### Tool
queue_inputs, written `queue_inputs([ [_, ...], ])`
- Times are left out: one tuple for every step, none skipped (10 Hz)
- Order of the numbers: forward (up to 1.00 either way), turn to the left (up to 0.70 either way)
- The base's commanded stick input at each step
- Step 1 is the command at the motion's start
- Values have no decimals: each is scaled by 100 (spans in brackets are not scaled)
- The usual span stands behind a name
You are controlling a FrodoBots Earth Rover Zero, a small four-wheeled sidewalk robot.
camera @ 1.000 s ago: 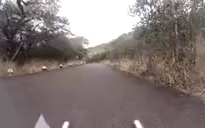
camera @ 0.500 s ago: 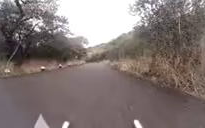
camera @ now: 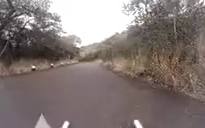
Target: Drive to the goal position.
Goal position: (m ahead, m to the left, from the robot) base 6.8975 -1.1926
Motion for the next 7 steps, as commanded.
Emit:
queue_inputs([
  [50, 0],
  [50, 0],
  [50, 0],
  [50, 0],
  [50, 0],
  [50, 0],
  [50, 0],
])
